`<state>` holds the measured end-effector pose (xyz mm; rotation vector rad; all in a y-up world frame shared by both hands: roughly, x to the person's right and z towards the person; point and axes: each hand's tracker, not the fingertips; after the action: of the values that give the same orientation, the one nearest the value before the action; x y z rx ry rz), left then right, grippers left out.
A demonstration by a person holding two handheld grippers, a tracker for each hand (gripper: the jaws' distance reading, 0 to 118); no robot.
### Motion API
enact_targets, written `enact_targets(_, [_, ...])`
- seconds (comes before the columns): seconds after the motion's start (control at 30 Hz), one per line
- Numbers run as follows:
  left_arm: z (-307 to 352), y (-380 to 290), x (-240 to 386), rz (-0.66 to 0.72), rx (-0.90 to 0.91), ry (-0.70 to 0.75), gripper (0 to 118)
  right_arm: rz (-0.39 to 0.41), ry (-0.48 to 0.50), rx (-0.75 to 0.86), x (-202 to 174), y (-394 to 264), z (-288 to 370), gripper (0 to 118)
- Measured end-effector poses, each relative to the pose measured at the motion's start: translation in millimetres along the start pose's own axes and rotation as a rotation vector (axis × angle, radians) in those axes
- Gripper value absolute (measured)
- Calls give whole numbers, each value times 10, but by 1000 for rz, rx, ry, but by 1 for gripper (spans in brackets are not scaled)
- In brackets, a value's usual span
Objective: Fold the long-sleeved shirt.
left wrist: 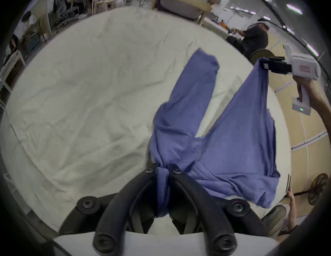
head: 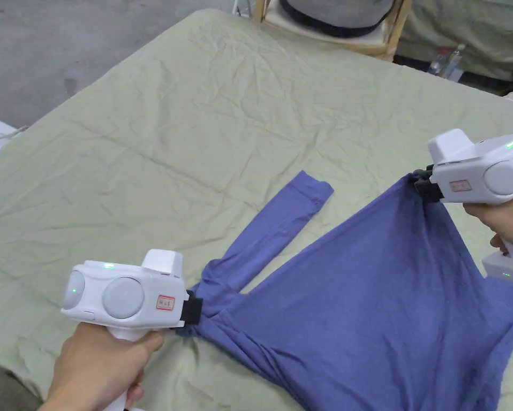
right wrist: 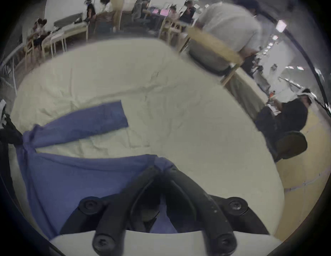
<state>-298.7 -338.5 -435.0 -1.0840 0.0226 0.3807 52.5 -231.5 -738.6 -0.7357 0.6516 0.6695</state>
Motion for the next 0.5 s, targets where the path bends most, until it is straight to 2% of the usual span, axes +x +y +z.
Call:
enact_targets(0.1, [387,226,103,-64,104,-30,10,-51,-66,82,219,-11,705,8])
enact_targets(0.27, [1204,855,391,-189,298,-60,10,-116,-229,216,455,-83,2057,8])
enact_targets(0.5, [2397,1752,1009,-368,551,-104,10,-253,-376,381,663,-169,3560,8])
